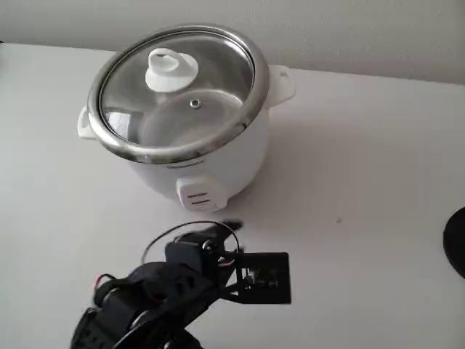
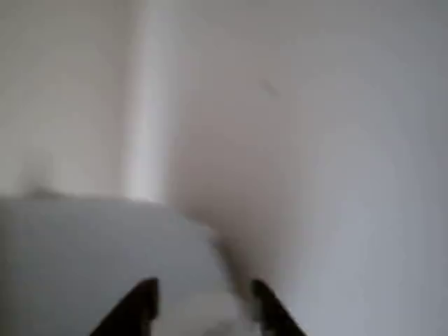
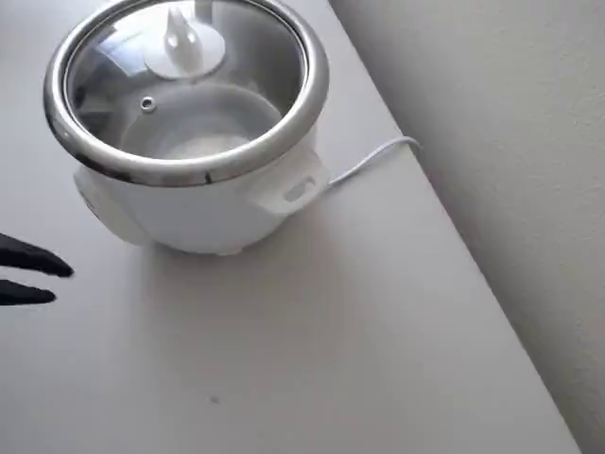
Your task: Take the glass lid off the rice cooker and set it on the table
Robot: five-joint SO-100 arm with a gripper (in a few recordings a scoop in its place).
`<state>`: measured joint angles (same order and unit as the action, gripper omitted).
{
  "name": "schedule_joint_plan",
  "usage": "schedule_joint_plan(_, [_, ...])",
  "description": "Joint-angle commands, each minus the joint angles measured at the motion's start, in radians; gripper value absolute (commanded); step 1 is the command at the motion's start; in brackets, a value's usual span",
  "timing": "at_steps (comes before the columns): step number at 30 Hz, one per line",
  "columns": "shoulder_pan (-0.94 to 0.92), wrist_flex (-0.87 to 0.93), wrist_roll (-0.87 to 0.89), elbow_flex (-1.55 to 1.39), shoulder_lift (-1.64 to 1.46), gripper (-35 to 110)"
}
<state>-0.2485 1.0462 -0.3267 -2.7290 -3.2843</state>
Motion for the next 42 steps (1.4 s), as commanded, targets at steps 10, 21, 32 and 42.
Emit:
schedule_joint_plan(10, [0.087,-0.204,0.091,0.767,0.43,24])
schedule_joint_plan(21, [0.541,-0.052,0.275,1.233,0.957,30])
schedule_joint_plan(32, [0.615,-0.115,0.334,1.401,1.301,32])
schedule_joint_plan(42, [0.569,-0.218,0.33,1.456,1.431,32])
